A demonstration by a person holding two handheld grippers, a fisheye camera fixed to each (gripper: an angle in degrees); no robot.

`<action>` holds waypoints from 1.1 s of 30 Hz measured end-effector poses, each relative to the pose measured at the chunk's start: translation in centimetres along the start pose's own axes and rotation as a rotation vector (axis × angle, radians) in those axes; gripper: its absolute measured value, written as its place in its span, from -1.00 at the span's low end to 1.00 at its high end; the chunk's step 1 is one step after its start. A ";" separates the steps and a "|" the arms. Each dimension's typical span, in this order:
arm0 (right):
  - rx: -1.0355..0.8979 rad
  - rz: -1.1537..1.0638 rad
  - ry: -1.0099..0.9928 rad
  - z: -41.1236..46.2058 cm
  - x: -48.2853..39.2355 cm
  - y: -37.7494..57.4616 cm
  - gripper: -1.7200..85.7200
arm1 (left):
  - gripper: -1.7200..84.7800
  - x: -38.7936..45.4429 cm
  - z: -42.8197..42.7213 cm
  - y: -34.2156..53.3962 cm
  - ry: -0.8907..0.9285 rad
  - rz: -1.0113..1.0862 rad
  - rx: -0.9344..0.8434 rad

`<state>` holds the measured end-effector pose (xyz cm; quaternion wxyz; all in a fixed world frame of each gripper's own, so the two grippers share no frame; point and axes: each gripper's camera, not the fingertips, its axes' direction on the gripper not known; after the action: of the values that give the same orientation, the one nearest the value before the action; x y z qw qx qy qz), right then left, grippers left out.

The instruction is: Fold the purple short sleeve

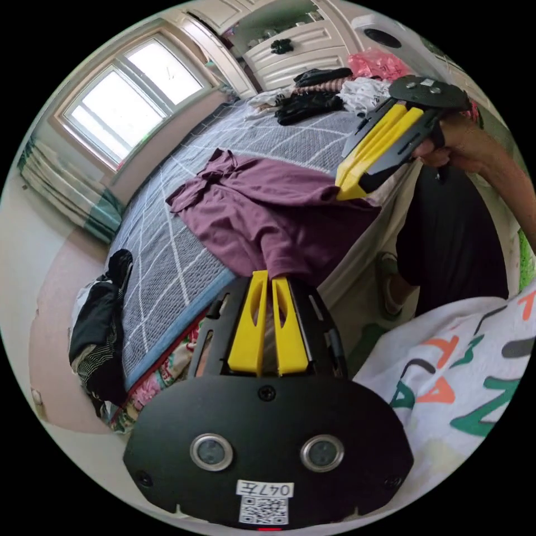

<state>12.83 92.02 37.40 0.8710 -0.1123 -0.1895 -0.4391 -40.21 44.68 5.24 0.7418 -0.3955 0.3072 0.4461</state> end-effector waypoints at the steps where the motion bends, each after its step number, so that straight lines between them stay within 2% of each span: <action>1: -0.027 -0.020 -0.013 0.8 -0.3 -0.2 -0.96 | -0.98 -0.1 0.1 0.1 0.006 0.010 -0.009; 7: -0.204 -0.162 0.039 3.7 -3.4 -1.5 -0.93 | -0.97 0.3 0.0 0.1 -0.006 0.153 -0.031; 9: -0.168 -0.180 0.063 3.1 -4.3 -2.2 -0.88 | -0.97 -0.5 -0.8 -0.1 0.049 0.105 0.013; 11: -0.055 -0.187 0.088 2.0 -5.4 -3.3 -0.76 | -0.97 -1.7 -1.0 0.1 0.125 0.037 0.035; 13: -0.067 -0.238 0.140 2.6 -6.6 -4.2 -0.70 | -0.97 -3.1 -1.0 0.4 0.194 -0.034 0.051; 16: -0.059 -0.323 0.191 3.7 -9.4 -5.3 -0.76 | -0.97 -5.2 -0.9 1.0 0.282 -0.119 0.066; 20: -0.030 -0.389 0.450 4.8 -11.9 -6.1 -0.86 | -0.98 -6.4 -1.0 1.7 0.304 -0.143 0.080; 22: -0.016 -0.395 0.483 4.5 -12.3 -6.5 -0.92 | -0.98 -6.8 -1.0 1.9 0.312 -0.150 0.089; 25: 0.081 -0.398 0.486 2.3 -13.1 -6.7 -0.96 | -0.97 -7.4 -0.8 2.4 0.316 -0.162 0.098; 33: 0.054 -0.359 0.337 -0.8 -11.9 -10.3 -0.97 | -0.98 -7.7 -2.9 6.4 0.389 -0.199 0.188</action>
<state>-1.76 94.20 31.87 0.8011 0.0215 -0.0700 -0.5941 -49.47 40.82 8.07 0.7426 -0.4315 0.4439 0.2555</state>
